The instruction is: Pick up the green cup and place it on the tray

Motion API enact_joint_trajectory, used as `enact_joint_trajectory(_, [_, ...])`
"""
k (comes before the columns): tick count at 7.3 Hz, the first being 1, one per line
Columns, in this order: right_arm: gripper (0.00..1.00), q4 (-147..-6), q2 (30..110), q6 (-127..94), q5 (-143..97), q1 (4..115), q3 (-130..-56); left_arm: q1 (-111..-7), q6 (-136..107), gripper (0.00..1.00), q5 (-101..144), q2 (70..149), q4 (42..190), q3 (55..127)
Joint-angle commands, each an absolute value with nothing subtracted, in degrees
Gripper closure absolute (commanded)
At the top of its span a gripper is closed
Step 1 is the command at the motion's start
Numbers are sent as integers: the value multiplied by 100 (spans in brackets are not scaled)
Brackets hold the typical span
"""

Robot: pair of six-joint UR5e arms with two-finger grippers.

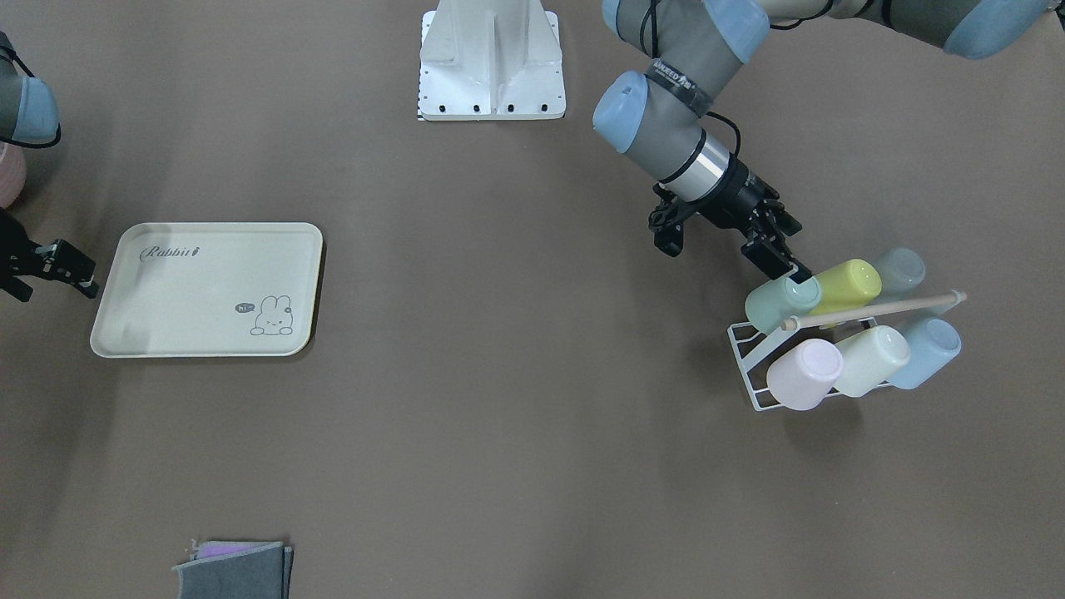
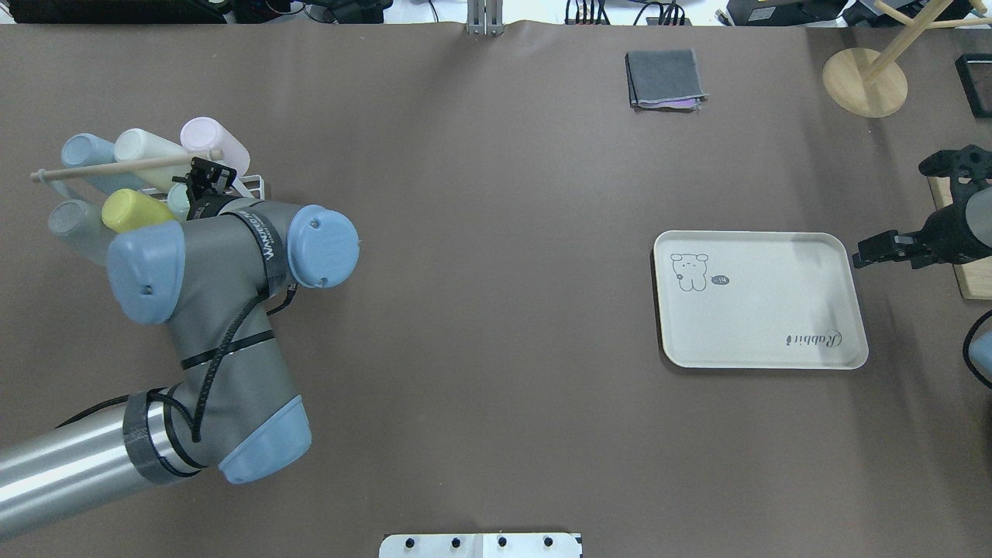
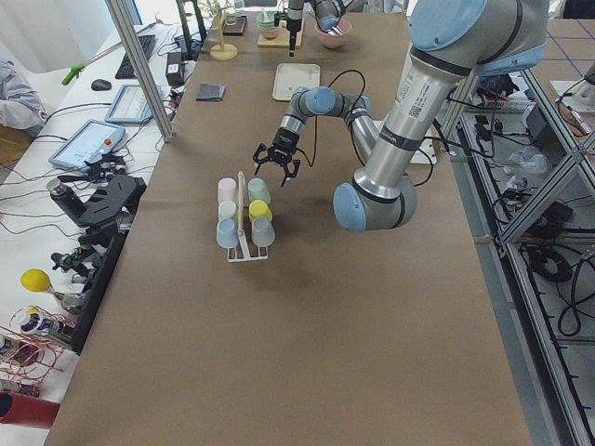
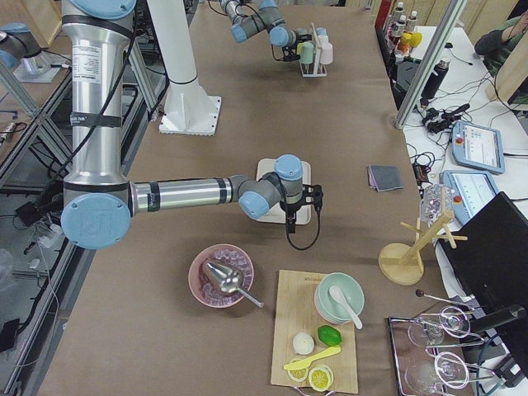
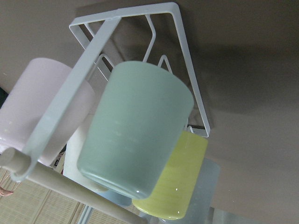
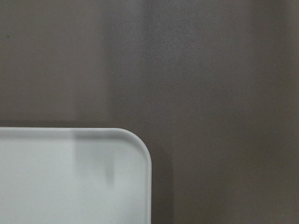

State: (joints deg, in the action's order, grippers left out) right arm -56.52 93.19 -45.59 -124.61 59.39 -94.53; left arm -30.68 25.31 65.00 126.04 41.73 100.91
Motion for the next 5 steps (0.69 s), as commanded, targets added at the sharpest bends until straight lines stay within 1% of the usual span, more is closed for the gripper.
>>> enact_joint_trajectory(1, [2,-5616,9282,-4632,-12480,5933,-9326,-3059,2646,1,6356,12928,4175,9564])
enact_joint_trajectory(2, [2,-5616,9273,-4641,-12515,5924,-9308,-3059,2550,1,6189,12946,4201,9362])
enact_joint_trajectory(4, [2,-5625,9158,-4632,-12655,5819,-9168,-3033,2567,1,6144,13017,3817,9264])
enact_joint_trajectory(5, [2,-5616,9158,-4571,-12665,5810,-9123,-2823,2593,1,5848,13078,3823,9264])
